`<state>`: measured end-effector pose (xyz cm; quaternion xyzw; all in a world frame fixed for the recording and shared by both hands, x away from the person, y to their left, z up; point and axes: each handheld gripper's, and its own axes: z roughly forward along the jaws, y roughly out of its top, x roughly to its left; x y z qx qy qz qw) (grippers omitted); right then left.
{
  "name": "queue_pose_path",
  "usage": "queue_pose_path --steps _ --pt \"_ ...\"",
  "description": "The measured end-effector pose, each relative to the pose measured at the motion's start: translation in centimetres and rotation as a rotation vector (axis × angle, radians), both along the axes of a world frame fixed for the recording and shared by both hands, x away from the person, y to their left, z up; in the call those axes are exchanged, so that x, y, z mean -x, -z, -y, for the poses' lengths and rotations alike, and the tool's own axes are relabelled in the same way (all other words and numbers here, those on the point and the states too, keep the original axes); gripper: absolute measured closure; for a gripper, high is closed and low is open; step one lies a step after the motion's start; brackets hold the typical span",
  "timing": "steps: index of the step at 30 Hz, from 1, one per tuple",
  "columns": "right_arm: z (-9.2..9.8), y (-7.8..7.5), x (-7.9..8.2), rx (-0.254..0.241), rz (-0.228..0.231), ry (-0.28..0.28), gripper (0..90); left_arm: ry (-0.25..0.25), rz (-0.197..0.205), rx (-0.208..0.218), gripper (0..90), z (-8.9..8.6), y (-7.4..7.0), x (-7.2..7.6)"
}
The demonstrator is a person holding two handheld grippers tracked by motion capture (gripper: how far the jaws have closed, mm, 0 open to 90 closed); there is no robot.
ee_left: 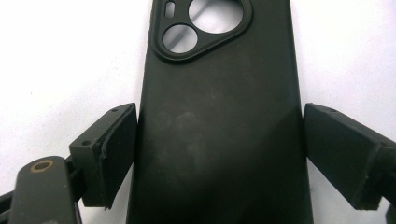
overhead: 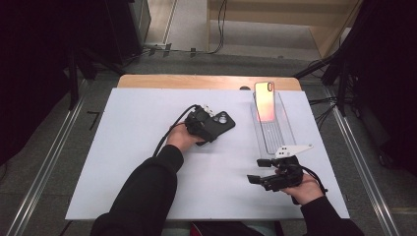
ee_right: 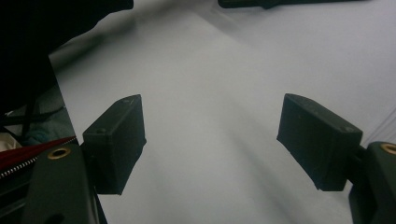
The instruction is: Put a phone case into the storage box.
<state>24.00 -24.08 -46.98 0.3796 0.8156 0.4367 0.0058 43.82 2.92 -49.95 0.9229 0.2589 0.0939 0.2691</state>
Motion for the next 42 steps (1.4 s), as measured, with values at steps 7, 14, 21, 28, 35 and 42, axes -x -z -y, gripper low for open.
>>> queue_pose_path --steps 7,14,21,28,35,42 --pt "-0.1 0.0 0.0 0.003 0.0 -0.002 21.3 -0.006 -0.003 -0.004 15.2 0.1 -0.1 0.1" --pt "-0.1 0.0 0.0 0.003 0.003 -0.002 21.3 0.05 0.006 -0.012 15.8 0.2 -0.3 0.4" --pt "-0.1 -0.1 0.0 0.0 0.003 -0.002 21.3 0.056 -0.005 0.042 15.9 0.0 -2.3 0.6" --pt "-0.1 -0.2 0.1 0.001 0.02 0.0 21.2 0.052 -0.017 0.113 15.8 -1.3 -4.7 1.5" --pt "-0.2 -0.2 0.2 0.003 0.033 0.0 21.2 0.034 -0.026 0.13 15.8 -3.4 -6.4 2.6" --pt "-0.7 -0.2 0.2 0.007 0.061 -0.004 21.1 0.036 -0.031 0.132 15.8 -4.9 -7.5 4.4"
